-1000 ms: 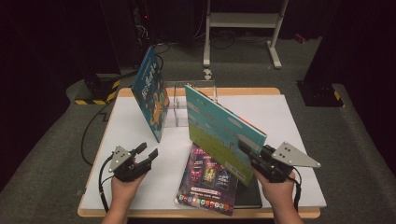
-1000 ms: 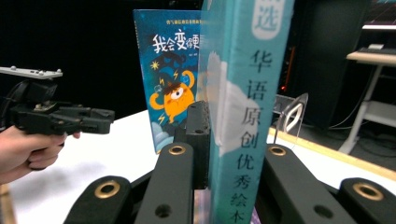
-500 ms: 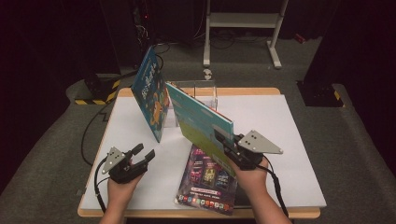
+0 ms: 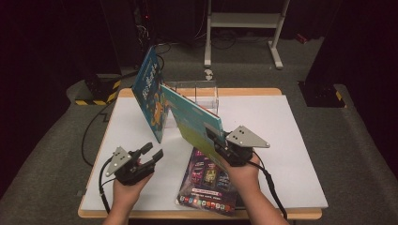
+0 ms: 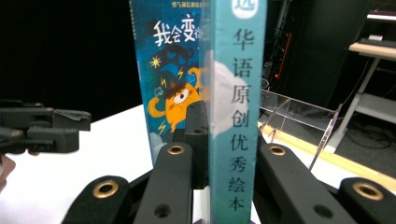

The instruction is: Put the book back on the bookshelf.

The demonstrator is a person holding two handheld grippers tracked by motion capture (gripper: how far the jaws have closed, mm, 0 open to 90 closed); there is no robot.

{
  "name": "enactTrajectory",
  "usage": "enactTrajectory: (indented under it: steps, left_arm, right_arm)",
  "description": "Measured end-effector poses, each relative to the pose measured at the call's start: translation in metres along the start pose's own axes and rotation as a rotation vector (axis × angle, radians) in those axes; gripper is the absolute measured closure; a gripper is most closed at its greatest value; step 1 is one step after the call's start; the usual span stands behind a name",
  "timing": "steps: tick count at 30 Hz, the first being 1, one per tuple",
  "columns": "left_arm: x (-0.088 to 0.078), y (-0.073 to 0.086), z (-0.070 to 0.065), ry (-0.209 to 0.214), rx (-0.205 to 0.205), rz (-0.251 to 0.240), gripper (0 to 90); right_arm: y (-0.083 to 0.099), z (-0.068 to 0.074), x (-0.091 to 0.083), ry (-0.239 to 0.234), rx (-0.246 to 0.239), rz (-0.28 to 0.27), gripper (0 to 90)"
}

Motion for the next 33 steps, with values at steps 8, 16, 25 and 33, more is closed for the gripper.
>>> enactTrajectory:
  steps: [8, 16, 25, 33]
  left_arm:
    - [0.061, -0.032, -0.031, 0.005, 0.019, -0.002, 48.9]
    - [0.089, -0.032, -0.027, -0.047, 0.023, -0.005, 49.7]
    - [0.087, -0.03, -0.026, -0.053, 0.024, 0.006, 49.0]
    - [0.069, -0.031, -0.015, -0.052, 0.011, -0.015, 49.2]
  right_arm:
    - [0.001, 0.003, 0.0, -0.013, 0.023, -0.009, 78.9]
    - [0.006, 0.006, -0.004, -0.064, 0.067, 0.001, 68.0]
    - [0.041, 0.011, -0.042, -0.154, 0.066, -0.015, 74.6]
    - [0.039, 0.063, -0.033, -0.255, 0.059, -0.025, 65.6]
Point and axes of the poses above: each handheld gripper's, and its own axes: x roughly forward along the jaws, y roughly out of its underside, z roughly to its left, the point moved 10 cm from there along x, roughly forward along the jaws, and after that the axes turned 6 degrees about -x, right-handed, at the moved point
